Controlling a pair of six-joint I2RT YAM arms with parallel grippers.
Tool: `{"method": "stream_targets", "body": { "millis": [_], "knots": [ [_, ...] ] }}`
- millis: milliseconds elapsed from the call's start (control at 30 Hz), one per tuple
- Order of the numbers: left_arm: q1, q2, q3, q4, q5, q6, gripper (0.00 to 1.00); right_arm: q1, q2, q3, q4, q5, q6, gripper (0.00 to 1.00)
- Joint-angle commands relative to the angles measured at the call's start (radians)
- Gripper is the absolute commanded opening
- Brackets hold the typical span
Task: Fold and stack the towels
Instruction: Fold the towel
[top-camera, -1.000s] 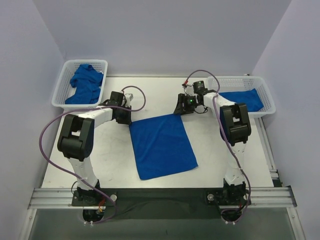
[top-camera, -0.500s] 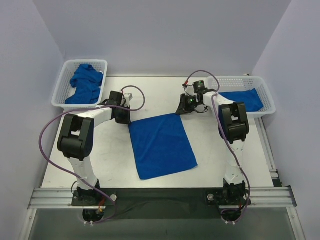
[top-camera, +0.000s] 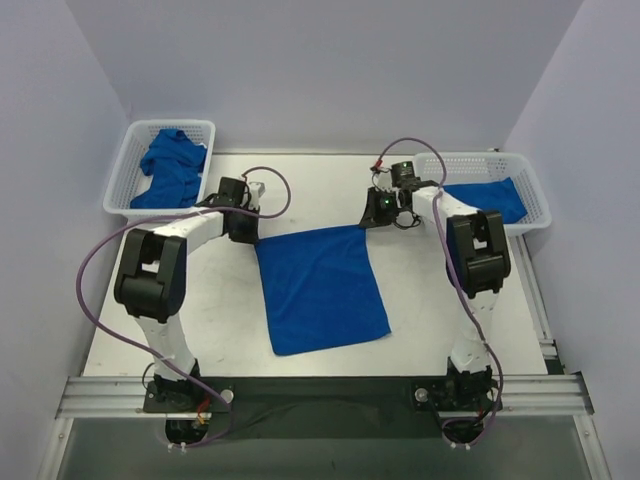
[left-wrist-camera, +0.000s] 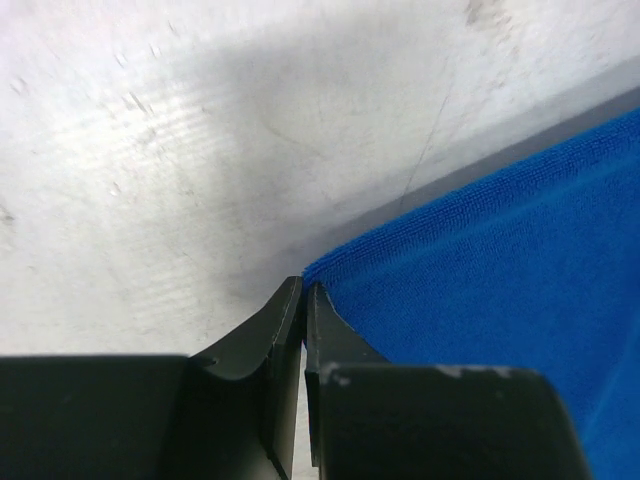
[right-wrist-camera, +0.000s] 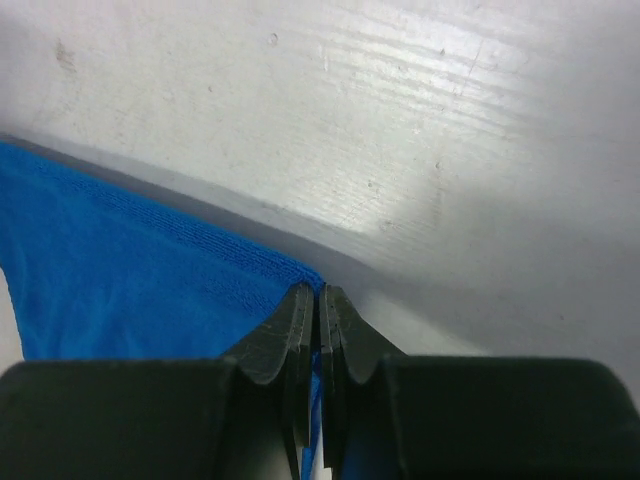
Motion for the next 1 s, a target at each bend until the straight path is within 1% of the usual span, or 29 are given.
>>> {"method": "stream_targets", "body": {
  "millis": [0,267,367,433,500,533,667,800,967],
  "knots": [
    [0.008,-0.115,0.096,0.024,-0.054,0.051,0.00,-0.012,-0.179,-0.022,0.073,0.108,-0.015,0.00],
    [-0.007,-0.343,0.183,0.065,-0.039,0.095,0.00,-0.012,-0.406,-0.047,0.145,0.138,-0.010,0.00],
    [-0.025,-0.428,0.194,0.085,-0.046,0.140,0.00,-0.009,-0.486,-0.056,0.150,0.132,-0.010,0.00],
    [-0.037,-0.490,0.193,0.090,-0.046,0.150,0.00,-0.009,-0.528,-0.065,0.186,0.125,-0.010,0.00],
    [-0.057,-0.535,0.182,0.108,-0.049,0.172,0.00,-0.007,-0.592,-0.084,0.196,0.106,-0.016,0.00],
    [-0.068,-0.582,0.176,0.114,-0.052,0.182,0.00,-0.004,-0.615,-0.090,0.199,0.100,-0.021,0.00],
    [-0.125,-0.719,0.096,0.160,-0.077,0.230,0.00,0.007,-0.754,-0.137,0.200,0.071,-0.047,0.00],
    [-0.159,-0.883,0.021,0.179,-0.072,0.229,0.00,0.022,-0.886,-0.229,0.194,0.049,-0.079,0.00],
    [-0.176,-1.000,-0.016,0.133,-0.052,0.203,0.00,0.042,-1.053,-0.300,0.165,0.040,-0.102,0.00]
  ]
}}
